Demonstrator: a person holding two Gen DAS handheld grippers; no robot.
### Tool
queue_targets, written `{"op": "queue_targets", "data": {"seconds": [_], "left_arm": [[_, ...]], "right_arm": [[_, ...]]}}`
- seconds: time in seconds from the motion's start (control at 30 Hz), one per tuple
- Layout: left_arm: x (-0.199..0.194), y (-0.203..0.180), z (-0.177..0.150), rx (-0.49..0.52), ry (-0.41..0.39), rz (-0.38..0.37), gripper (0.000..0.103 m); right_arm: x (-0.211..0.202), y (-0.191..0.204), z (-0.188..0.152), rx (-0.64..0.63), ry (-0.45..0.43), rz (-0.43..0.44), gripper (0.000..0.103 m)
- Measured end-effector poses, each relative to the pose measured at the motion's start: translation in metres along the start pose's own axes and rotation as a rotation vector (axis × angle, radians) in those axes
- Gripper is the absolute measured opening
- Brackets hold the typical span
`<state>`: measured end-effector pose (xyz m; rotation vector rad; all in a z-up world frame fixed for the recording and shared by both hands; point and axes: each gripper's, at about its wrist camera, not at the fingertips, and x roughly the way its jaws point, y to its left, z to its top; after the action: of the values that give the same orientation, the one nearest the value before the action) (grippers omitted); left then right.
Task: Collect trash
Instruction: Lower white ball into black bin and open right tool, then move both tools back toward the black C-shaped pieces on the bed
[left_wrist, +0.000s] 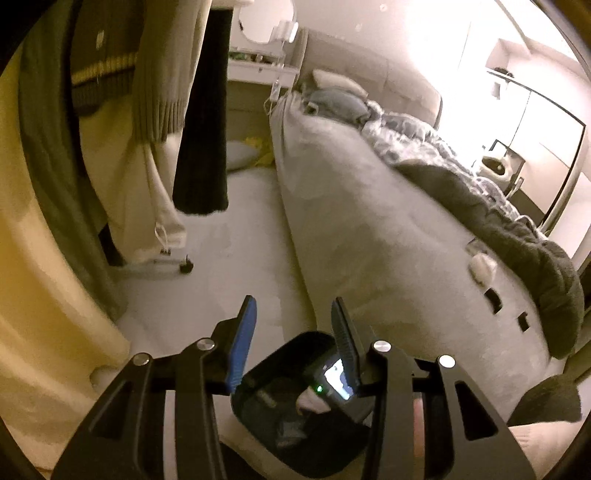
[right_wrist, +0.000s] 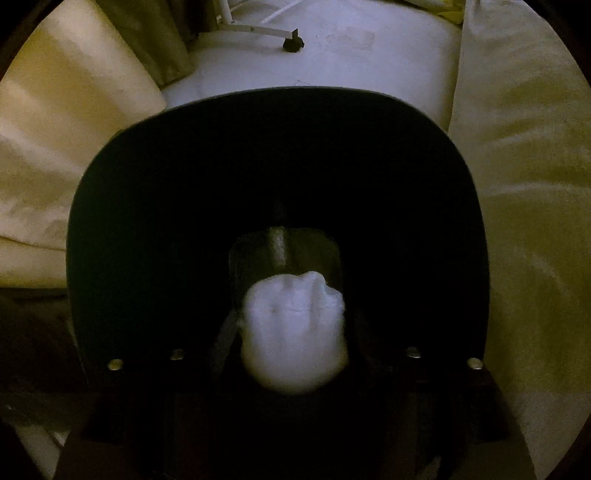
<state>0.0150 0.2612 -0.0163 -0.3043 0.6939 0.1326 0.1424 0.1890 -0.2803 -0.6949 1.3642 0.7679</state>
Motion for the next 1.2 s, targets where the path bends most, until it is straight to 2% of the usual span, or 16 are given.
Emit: {"op": "queue_targets", "data": {"seconds": [0.07,0.17,0.43,0.57,0.7,0.97,1.2], "left_arm": [[-0.009,-0.003,0.004,0.014,-0.024,-0.002,0.044],[-0.022,-0.008,0.012,0.029,-0.061,-0.008,0.044],[-0.046,-0.028,0.028,0.062,-0.146,-0.019,0.045],[-0.046,-0.041,0.032,0.067,-0.169,-0.018,0.052],[-0.044,-0.05,0.038,0.059,-0.175,-0.044,0.054],[-0.039,-0.091,0.045,0.116,-0.215,-0.054,0.068],[-0.028,-0.122,0.046,0.141,-0.221,-0.078,0.076]], "right_arm": [[-0.003,0.001,0.001,0.007,-0.013,-0.002,0.084],[-0.016,-0.002,-0.001,0.026,-0.056,0.007,0.09],[-0.063,-0.017,-0.011,0.074,-0.178,0.044,0.094],[-0.099,-0.026,-0.011,0.1,-0.285,0.086,0.097],[-0.141,-0.033,-0.017,0.096,-0.39,0.067,0.097],[-0.196,-0.058,-0.041,0.11,-0.514,0.04,0.098],[-0.228,-0.087,-0.075,0.127,-0.599,-0.075,0.098]]}}
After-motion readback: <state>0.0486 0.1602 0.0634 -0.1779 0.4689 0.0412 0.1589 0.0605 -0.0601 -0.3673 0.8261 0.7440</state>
